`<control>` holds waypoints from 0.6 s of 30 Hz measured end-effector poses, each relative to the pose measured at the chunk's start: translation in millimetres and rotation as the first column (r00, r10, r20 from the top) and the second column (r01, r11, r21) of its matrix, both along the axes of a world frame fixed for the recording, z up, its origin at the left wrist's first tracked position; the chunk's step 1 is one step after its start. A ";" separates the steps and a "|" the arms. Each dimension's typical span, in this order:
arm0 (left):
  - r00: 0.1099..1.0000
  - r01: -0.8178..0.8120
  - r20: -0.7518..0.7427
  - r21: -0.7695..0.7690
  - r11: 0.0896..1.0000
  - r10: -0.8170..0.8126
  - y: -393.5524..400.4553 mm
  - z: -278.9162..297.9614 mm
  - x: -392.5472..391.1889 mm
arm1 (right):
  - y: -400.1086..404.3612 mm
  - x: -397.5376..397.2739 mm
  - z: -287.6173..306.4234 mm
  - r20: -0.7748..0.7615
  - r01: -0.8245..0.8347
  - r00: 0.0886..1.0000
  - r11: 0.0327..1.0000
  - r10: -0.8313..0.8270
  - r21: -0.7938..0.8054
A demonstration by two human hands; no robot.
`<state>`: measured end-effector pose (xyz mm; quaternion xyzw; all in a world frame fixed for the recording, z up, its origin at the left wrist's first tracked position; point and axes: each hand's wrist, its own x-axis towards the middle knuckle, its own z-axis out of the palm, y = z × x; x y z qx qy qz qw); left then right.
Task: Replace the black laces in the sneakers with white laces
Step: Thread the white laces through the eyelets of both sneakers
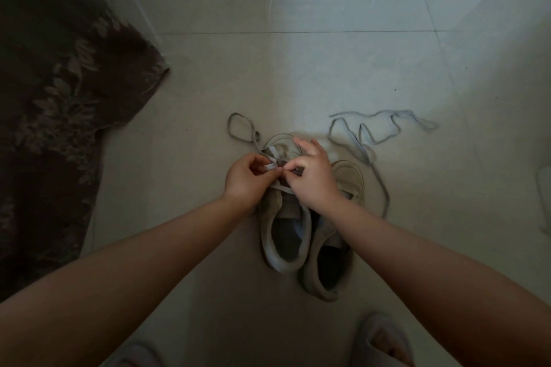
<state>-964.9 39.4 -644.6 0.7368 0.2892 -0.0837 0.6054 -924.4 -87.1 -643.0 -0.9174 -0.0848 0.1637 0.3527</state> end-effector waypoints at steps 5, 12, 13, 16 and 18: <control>0.999 0.015 0.045 0.117 0.993 -0.020 1.8 -2.5 2.8 | -19.6 2.0 12.1 -0.002 0.130 0.991 0.977 -0.132 0.168; 0.995 0.085 0.045 0.164 0.983 -0.094 -0.2 0.9 5.1 | -30.4 13.6 42.8 -0.713 0.727 0.658 0.450 -0.242 0.518; 0.994 0.092 0.050 0.172 0.981 -0.102 -1.4 1.6 5.3 | -23.7 10.4 41.1 -0.664 0.666 0.701 0.571 -0.260 0.480; 0.987 0.124 0.076 0.208 0.970 -0.142 -2.4 3.4 4.9 | -13.4 5.2 37.1 -0.170 -0.004 0.985 0.997 0.017 0.071; 0.983 0.141 0.084 0.226 0.964 -0.163 -1.3 5.0 4.5 | -11.2 3.8 38.2 0.036 -0.272 0.959 0.947 0.282 -0.171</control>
